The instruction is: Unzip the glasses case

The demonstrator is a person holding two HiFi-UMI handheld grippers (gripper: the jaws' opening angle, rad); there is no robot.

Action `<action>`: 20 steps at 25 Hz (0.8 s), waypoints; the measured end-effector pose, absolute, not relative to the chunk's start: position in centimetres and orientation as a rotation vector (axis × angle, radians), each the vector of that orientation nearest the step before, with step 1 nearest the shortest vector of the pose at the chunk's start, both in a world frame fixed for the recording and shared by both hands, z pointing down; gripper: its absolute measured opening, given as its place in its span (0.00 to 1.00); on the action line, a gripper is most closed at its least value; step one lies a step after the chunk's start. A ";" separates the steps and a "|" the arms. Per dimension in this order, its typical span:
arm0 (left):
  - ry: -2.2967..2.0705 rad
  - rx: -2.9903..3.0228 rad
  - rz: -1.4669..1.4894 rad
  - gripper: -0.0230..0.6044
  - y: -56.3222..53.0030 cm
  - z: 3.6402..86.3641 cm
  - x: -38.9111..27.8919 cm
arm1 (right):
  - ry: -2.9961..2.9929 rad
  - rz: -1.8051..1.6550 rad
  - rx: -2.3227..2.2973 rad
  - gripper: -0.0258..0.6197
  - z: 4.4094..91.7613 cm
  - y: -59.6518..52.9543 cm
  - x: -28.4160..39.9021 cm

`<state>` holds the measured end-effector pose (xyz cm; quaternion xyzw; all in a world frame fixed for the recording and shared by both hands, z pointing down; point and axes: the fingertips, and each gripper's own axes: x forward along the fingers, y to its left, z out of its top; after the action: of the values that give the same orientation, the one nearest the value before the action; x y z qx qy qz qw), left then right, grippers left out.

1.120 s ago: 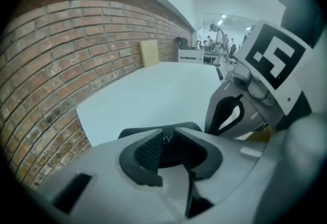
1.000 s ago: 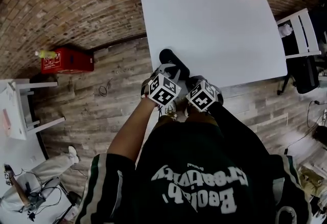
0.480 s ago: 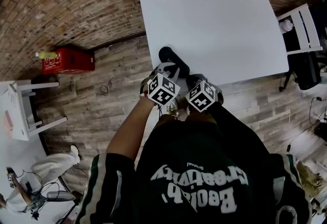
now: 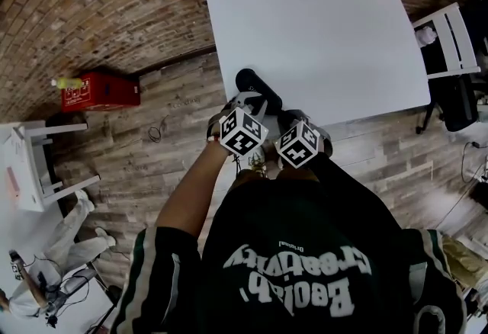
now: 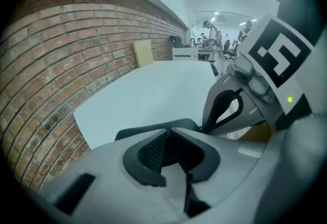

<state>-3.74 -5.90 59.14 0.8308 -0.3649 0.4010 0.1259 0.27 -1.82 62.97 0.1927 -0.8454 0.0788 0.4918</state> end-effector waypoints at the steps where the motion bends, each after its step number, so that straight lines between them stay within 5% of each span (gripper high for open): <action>1: -1.058 2.421 1.172 0.09 -5.9 59.1 -3.7 | -2.049 0.186 0.474 0.06 63.0 -1.8 0.3; 20: -0.973 2.433 1.279 0.07 -6.1 59.4 -2.9 | -1.980 0.165 0.639 0.06 62.6 -3.2 2.1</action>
<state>-2.86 -6.14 59.42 0.8291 -0.3315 0.4360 0.1124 2.06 -3.22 62.60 0.2647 -0.8197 0.0683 0.5033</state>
